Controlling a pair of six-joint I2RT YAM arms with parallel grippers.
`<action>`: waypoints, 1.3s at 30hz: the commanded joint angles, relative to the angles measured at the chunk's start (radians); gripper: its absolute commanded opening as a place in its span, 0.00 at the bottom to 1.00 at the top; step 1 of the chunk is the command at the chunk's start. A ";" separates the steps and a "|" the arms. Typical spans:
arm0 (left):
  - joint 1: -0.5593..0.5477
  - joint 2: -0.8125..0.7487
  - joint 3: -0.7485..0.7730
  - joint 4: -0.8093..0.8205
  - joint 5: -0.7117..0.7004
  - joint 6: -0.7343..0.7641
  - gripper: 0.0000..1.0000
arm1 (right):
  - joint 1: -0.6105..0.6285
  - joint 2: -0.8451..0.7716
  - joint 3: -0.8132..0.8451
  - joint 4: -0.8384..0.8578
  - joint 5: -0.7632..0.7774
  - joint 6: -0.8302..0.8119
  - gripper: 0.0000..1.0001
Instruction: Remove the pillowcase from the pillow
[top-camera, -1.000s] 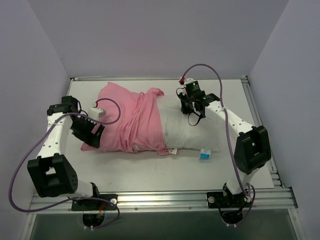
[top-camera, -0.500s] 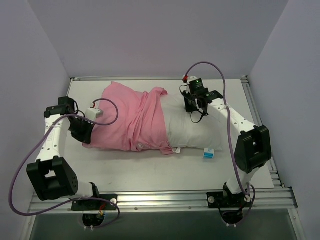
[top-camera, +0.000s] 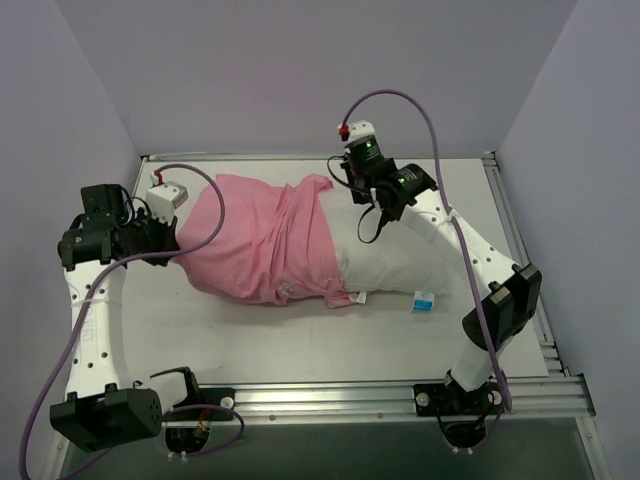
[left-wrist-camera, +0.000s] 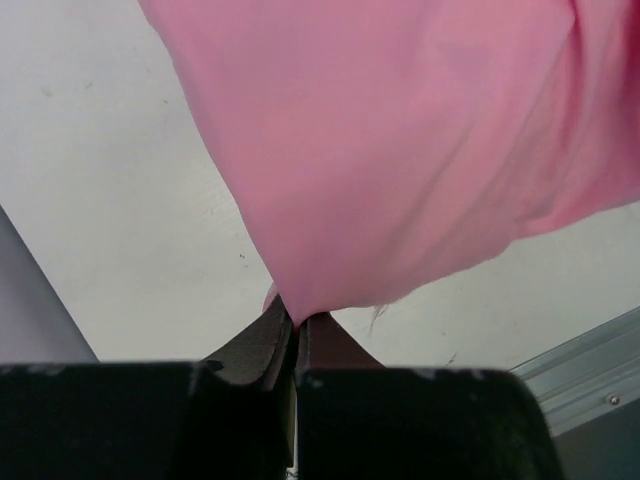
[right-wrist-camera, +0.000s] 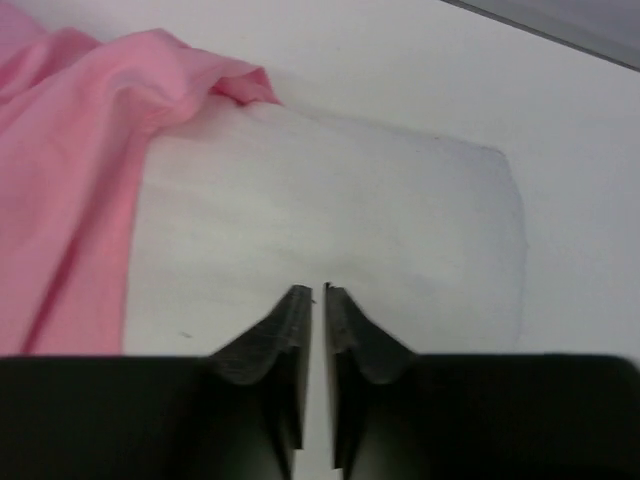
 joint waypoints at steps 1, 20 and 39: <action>-0.006 -0.035 0.113 0.129 0.086 -0.143 0.02 | 0.047 -0.014 -0.084 0.000 -0.036 0.066 0.06; -0.071 0.379 1.439 0.223 -0.216 -0.427 0.02 | -0.119 0.207 -0.566 0.224 -0.137 0.180 0.00; -0.008 0.440 1.659 0.377 -0.432 -0.358 0.02 | -0.373 0.216 -0.595 0.149 -0.132 0.060 0.00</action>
